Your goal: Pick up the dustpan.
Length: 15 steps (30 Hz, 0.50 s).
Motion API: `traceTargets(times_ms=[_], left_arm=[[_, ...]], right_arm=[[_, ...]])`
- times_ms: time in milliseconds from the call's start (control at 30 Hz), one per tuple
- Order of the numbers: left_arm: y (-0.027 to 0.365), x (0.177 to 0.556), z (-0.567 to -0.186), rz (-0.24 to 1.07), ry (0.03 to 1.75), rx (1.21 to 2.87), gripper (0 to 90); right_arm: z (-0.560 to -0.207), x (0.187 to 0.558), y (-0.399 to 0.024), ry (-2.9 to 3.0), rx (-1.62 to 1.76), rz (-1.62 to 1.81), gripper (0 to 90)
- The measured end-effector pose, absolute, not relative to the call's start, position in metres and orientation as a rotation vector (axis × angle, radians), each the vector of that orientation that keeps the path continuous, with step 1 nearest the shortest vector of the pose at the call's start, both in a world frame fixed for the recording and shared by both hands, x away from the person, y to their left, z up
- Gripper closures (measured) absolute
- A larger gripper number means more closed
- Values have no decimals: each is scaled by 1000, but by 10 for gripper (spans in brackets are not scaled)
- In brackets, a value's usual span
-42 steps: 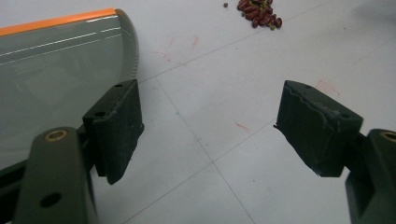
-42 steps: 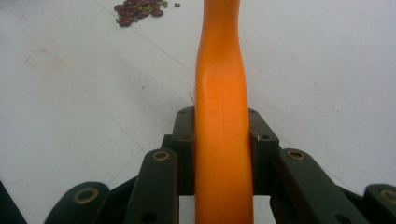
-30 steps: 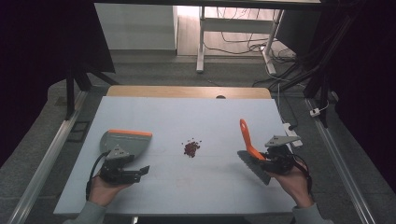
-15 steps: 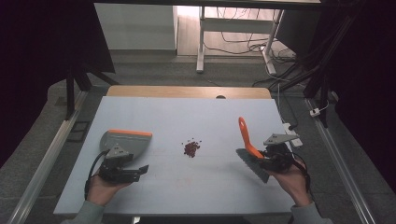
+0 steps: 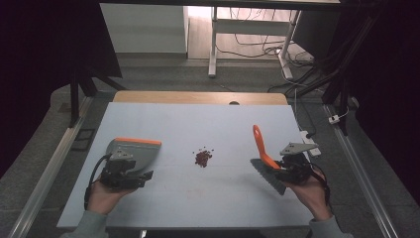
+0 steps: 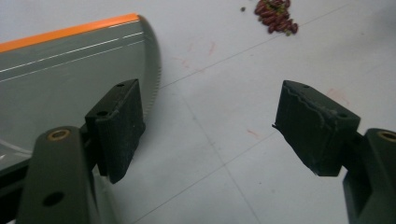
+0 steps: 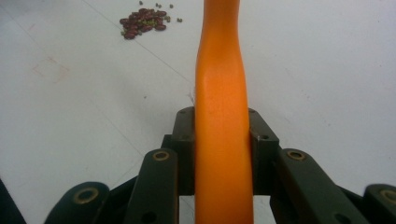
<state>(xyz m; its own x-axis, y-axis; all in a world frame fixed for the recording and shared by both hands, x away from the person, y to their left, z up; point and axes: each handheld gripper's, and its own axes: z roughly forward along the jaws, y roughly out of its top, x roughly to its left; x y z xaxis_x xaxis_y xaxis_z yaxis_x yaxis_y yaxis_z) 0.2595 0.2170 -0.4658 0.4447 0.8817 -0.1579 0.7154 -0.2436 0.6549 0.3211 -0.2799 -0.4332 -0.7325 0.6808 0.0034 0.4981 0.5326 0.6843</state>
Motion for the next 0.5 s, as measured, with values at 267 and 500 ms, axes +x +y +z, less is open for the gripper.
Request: traceTargets(times_ms=[267, 500], left_arm=[[232, 268, -466, 300, 1445, 2023, 237], [243, 267, -468, 289, 1473, 2027, 221]], right_arm=[[-433, 321, -279, 2514, 979, 985, 709], [-434, 321, -281, 2506, 990, 974, 709]])
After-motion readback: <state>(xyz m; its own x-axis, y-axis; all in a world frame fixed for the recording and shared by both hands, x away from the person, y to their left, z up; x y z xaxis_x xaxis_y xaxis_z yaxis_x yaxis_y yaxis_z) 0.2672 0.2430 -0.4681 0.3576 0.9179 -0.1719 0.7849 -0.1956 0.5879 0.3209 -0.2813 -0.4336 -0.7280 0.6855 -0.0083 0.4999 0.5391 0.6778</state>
